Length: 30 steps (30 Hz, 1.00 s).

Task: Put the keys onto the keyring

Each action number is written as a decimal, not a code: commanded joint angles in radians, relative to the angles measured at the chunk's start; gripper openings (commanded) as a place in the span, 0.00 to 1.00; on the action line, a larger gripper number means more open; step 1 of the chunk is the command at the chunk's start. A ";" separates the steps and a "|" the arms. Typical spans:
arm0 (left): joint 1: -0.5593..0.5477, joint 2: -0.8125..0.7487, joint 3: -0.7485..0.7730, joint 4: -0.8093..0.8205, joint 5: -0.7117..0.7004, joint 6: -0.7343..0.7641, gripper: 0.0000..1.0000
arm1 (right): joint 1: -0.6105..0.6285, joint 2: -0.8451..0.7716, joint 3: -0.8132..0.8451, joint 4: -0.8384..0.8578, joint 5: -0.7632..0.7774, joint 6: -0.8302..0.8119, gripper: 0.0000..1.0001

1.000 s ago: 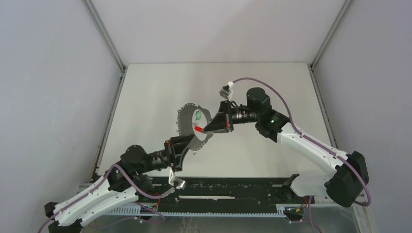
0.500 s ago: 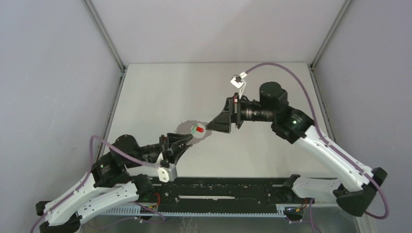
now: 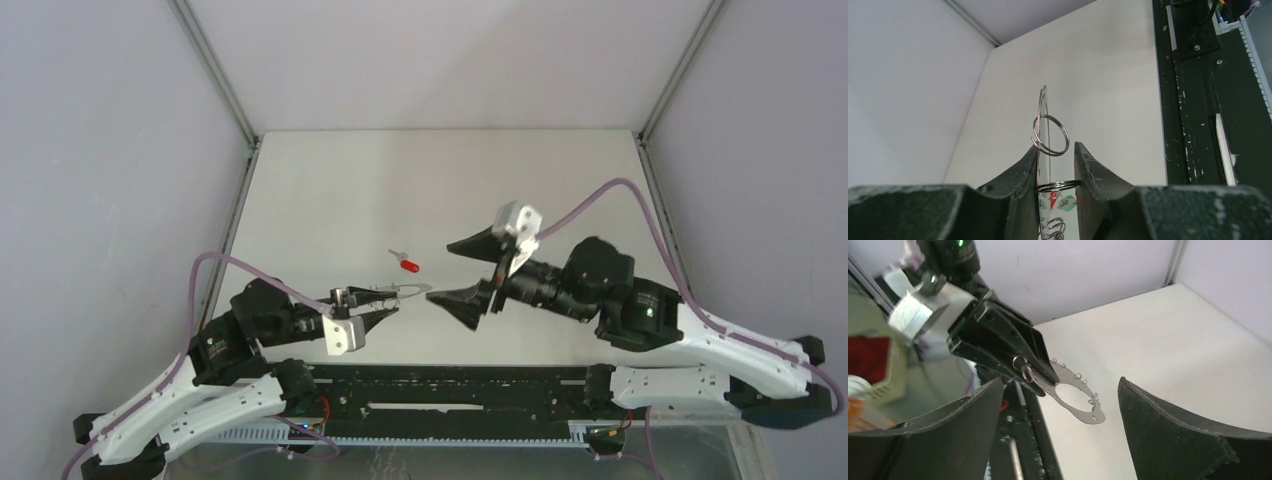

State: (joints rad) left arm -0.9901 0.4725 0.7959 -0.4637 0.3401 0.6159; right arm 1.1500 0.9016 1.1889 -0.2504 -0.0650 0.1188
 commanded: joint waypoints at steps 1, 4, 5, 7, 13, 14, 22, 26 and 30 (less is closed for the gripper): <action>-0.001 0.012 0.076 0.026 0.025 -0.023 0.00 | 0.249 0.058 0.027 0.028 0.481 -0.441 0.91; -0.001 0.035 0.105 0.008 0.046 -0.037 0.00 | 0.297 0.102 0.027 0.009 0.427 -0.526 0.88; -0.001 0.037 0.111 0.003 0.053 -0.041 0.00 | 0.290 0.107 0.028 -0.014 0.356 -0.525 0.87; -0.001 0.034 0.115 -0.009 0.067 -0.044 0.00 | 0.251 0.115 0.035 -0.069 0.205 -0.511 0.85; -0.001 0.034 0.132 -0.080 0.135 -0.021 0.00 | 0.160 0.143 0.072 -0.120 -0.013 -0.502 0.80; -0.002 0.036 0.133 -0.085 0.142 -0.018 0.00 | 0.155 0.149 0.079 -0.125 -0.032 -0.503 0.80; -0.001 0.040 0.141 -0.085 0.145 -0.012 0.00 | 0.155 0.226 0.136 -0.189 -0.151 -0.496 0.69; -0.001 0.036 0.138 -0.085 0.144 -0.014 0.00 | 0.158 0.247 0.153 -0.225 -0.172 -0.497 0.65; -0.001 0.034 0.139 -0.083 0.150 -0.017 0.00 | 0.162 0.261 0.156 -0.221 -0.162 -0.498 0.54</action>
State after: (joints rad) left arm -0.9901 0.5098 0.8772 -0.5873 0.4728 0.5938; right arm 1.3048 1.1587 1.2995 -0.4633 -0.2100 -0.3668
